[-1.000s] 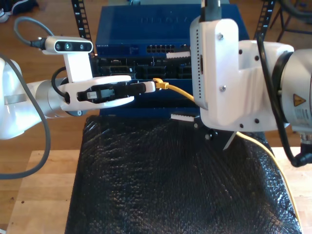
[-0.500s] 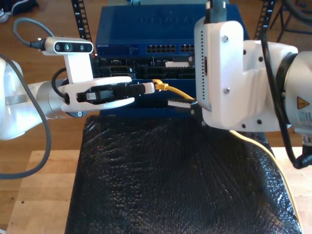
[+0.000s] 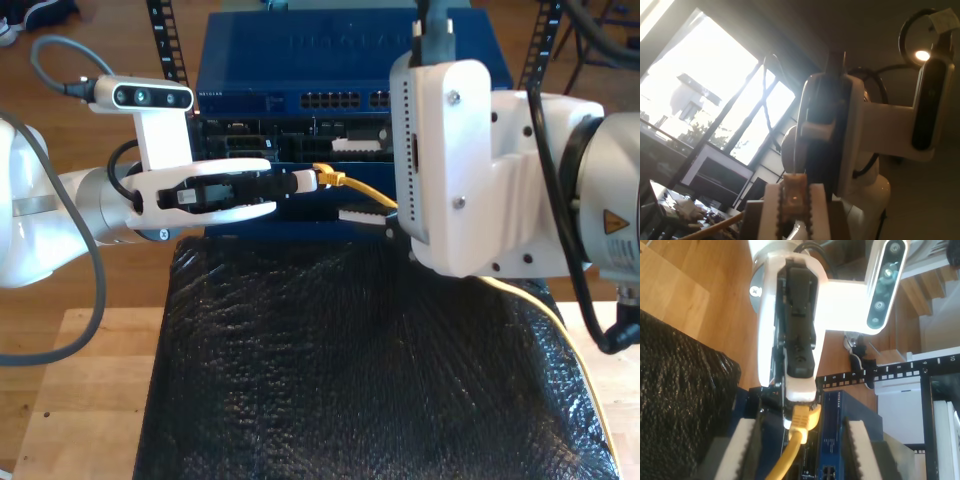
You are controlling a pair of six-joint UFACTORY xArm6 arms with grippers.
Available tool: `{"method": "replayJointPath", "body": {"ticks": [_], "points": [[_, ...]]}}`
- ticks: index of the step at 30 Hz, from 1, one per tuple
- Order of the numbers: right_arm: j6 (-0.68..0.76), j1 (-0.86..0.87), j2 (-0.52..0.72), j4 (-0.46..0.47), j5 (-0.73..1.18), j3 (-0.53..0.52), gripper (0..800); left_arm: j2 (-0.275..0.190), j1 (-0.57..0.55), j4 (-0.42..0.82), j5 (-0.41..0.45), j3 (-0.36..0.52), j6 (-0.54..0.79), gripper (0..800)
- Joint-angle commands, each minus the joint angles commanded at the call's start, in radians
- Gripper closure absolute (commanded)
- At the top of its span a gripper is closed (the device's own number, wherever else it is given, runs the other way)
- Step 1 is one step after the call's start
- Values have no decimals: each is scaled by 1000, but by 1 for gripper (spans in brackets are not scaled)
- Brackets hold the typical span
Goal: Grab the cable and plug it in
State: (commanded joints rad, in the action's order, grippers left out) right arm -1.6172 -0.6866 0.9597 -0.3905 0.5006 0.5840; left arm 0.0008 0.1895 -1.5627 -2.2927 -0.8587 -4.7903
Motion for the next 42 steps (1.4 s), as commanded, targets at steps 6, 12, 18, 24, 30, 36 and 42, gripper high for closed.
{"method": "replayJointPath", "body": {"ticks": [6,12,18,24,30,36,42], "points": [[-3,0,-2,0,0,2,413,-2,0,0,-2,0,0,793],[-3,0,-9,0,-2,2,417,0,-2,0,-2,0,0,792],[-3,0,-20,0,-3,2,478,0,-2,0,-3,2,0,789],[-8,-11,-21,0,-35,0,497,2,-2,0,-3,2,0,789],[-14,-21,-26,0,-35,2,504,2,-3,0,-3,2,-3,789],[-15,-25,-28,0,-35,0,529,2,-3,0,-5,0,-8,789],[-17,-25,-26,0,-37,0,529,2,-3,0,-23,-2,-12,789]]}}
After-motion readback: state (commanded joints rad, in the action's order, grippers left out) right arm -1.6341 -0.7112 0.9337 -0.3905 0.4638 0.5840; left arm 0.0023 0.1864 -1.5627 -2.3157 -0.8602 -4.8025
